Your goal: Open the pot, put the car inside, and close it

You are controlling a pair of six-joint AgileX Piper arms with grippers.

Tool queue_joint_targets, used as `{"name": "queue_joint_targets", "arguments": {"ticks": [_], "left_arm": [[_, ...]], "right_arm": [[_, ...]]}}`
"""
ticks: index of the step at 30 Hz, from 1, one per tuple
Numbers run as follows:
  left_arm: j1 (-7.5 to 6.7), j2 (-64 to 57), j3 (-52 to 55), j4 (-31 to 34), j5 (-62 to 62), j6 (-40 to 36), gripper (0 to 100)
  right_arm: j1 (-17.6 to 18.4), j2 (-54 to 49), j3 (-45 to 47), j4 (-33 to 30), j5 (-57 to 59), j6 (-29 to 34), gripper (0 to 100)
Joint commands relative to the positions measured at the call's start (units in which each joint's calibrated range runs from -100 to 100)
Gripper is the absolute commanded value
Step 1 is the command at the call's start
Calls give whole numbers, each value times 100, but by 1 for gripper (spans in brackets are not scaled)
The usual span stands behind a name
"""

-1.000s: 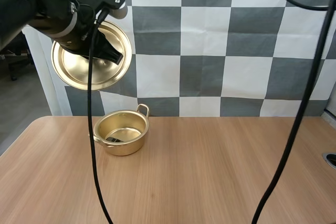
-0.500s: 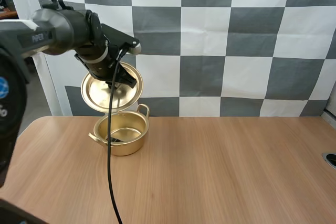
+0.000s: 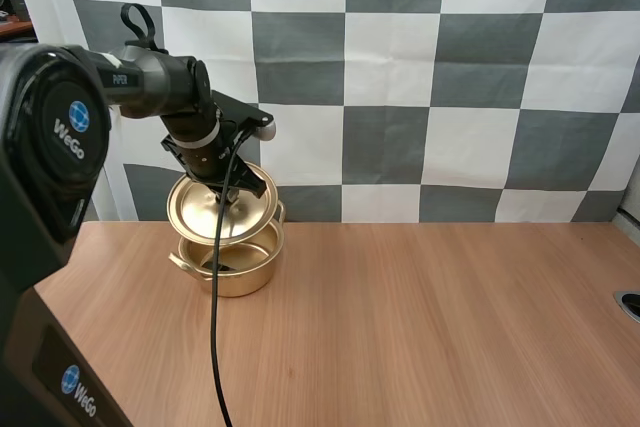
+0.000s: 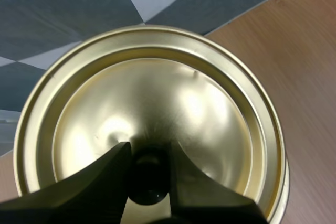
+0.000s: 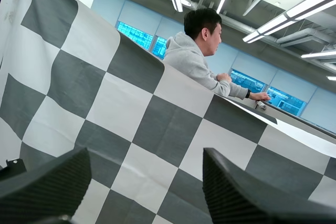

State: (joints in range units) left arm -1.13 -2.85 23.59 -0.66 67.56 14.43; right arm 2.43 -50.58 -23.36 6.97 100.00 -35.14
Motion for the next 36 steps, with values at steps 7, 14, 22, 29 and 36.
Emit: {"name": "queue_joint_targets", "arguments": {"ticks": [7, 14, 22, 29, 36], "left_arm": [[3, 9, -7, -57, 128, 101, 0], [3, 286, -7, -158, 93, 101, 0], [3, 539, -7, -244, -74, 101, 0], [3, 863, -7, -244, 4, 101, 0], [3, 890, -7, -244, -49, 101, 0]], "right_arm": [[1, 1, 3, 2, 0, 124, 100], [1, -9, 3, -28, 0, 137, 100], [1, -13, 3, -175, 0, 157, 100], [1, -13, 3, -175, 0, 157, 100], [1, -39, 3, -175, 0, 157, 100]]}}
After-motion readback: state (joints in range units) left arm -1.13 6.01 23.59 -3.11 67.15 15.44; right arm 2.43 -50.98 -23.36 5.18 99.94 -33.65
